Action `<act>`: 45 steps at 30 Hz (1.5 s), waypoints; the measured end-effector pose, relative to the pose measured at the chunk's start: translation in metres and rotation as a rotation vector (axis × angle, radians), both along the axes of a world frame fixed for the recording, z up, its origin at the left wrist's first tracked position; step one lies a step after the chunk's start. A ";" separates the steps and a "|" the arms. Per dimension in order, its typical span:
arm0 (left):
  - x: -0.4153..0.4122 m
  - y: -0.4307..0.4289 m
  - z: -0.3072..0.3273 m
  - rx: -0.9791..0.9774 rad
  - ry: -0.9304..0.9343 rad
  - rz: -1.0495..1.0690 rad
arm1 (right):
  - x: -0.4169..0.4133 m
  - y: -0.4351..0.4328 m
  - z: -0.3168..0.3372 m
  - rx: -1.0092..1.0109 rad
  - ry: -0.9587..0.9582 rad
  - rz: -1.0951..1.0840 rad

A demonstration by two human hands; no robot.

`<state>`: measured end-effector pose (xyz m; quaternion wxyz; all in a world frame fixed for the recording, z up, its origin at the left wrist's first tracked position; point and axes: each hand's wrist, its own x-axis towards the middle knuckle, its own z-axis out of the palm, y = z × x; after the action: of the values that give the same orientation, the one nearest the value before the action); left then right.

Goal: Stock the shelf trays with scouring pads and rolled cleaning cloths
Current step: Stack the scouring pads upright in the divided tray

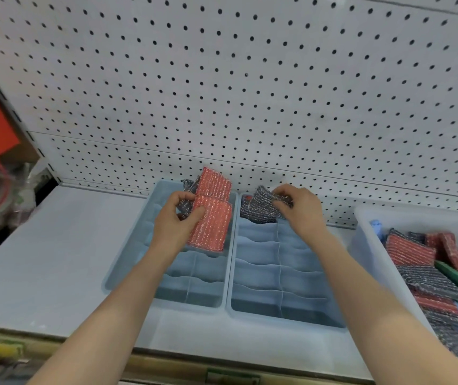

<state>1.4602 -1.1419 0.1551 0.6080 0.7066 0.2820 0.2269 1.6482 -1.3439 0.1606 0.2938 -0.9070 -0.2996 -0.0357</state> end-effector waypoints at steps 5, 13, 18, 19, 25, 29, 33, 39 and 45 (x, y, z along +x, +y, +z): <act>-0.003 0.005 0.002 -0.004 0.005 -0.018 | -0.004 0.020 -0.015 -0.064 -0.146 0.072; -0.009 0.006 0.001 -0.008 0.022 -0.049 | -0.005 0.022 -0.054 -0.201 -0.298 0.086; -0.011 0.003 0.006 -0.022 -0.007 -0.106 | -0.013 0.037 -0.020 0.070 -0.056 0.076; -0.011 0.001 0.007 -0.026 -0.016 -0.123 | -0.015 0.041 -0.009 0.152 0.044 0.111; -0.008 -0.006 0.010 -0.001 -0.040 -0.175 | -0.027 0.048 0.031 0.277 0.428 0.335; -0.009 -0.008 0.008 0.020 -0.026 -0.127 | -0.029 0.036 0.028 0.338 0.482 0.334; -0.012 -0.005 0.006 0.025 -0.011 -0.027 | -0.027 0.011 0.025 0.413 0.468 0.218; -0.016 0.000 0.004 0.032 -0.012 0.011 | -0.024 -0.022 0.003 0.170 0.204 0.140; -0.018 -0.003 0.004 0.024 -0.008 0.000 | -0.023 -0.006 -0.017 0.213 0.140 0.051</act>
<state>1.4423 -1.1446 0.1593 0.6005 0.7130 0.2767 0.2333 1.6249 -1.3504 0.1438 0.4093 -0.8631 -0.2959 0.0037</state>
